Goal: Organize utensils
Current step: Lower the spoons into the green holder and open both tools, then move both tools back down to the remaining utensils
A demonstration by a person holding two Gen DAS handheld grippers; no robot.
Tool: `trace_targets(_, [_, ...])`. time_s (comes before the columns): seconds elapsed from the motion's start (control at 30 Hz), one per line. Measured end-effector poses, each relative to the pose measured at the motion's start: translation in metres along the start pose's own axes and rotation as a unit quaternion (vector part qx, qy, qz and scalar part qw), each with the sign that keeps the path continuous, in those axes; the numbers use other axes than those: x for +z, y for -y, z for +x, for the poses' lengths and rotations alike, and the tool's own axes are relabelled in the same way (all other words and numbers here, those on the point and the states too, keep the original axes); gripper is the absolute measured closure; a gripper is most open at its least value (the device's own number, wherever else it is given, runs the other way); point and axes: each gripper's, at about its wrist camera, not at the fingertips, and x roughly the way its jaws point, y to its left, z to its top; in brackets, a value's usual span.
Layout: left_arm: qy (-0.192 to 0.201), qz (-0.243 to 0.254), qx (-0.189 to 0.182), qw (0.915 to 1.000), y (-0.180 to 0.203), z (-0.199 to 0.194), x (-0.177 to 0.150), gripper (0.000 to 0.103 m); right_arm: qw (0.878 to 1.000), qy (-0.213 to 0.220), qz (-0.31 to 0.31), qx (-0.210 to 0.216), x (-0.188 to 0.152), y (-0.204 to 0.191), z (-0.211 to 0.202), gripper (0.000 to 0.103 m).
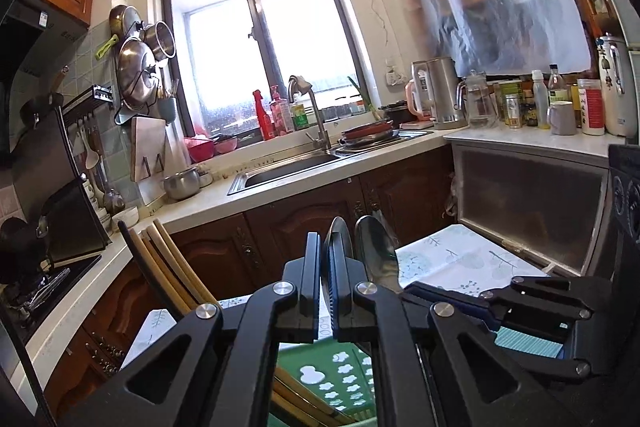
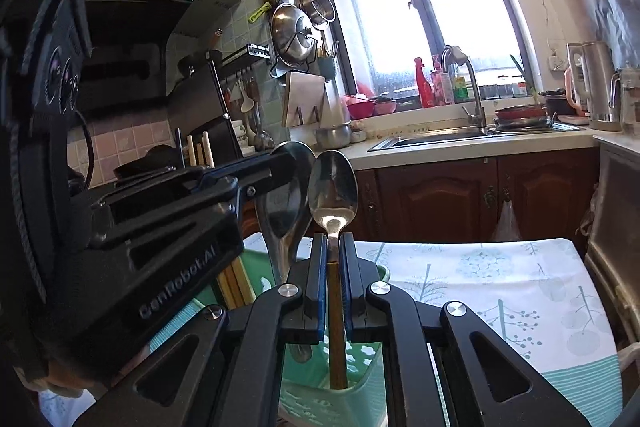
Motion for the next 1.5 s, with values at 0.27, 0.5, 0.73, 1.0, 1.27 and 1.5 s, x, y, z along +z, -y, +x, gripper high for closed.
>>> trace_targets(0.27, [-0.006, 0.005, -0.024, 0.9997, 0.004, -0.011, -0.003, 0.090, 1.000, -0.022, -0.020, 0.004, -0.012, -0.005, -0.026, 0.086])
trace_targets(0.5, [-0.009, -0.009, -0.037, 0.9992, -0.005, -0.027, 0.007, 0.087, 1.000, -0.023, -0.007, -0.003, -0.003, -0.009, -0.053, 0.086])
trace_targets(0.73, [-0.030, -0.015, -0.059, 0.9977, -0.020, -0.069, 0.012, 0.082, 0.996, -0.075, 0.037, 0.003, 0.002, -0.018, -0.084, 0.086])
trace_targets(1.0, [-0.137, -0.050, -0.067, 0.9870, -0.036, -0.117, -0.017, 0.071, 0.985, -0.151, 0.082, -0.012, -0.017, -0.037, -0.139, 0.086])
trace_targets(1.27, [-0.243, -0.096, -0.084, 0.9617, -0.035, -0.138, -0.064, 0.071, 0.974, -0.200, 0.103, -0.038, -0.061, -0.069, -0.206, 0.085])
trace_targets(1.5, [-0.299, -0.099, -0.145, 0.9381, -0.007, -0.155, -0.098, 0.071, 0.957, -0.251, 0.125, -0.067, -0.098, -0.085, -0.244, 0.085])
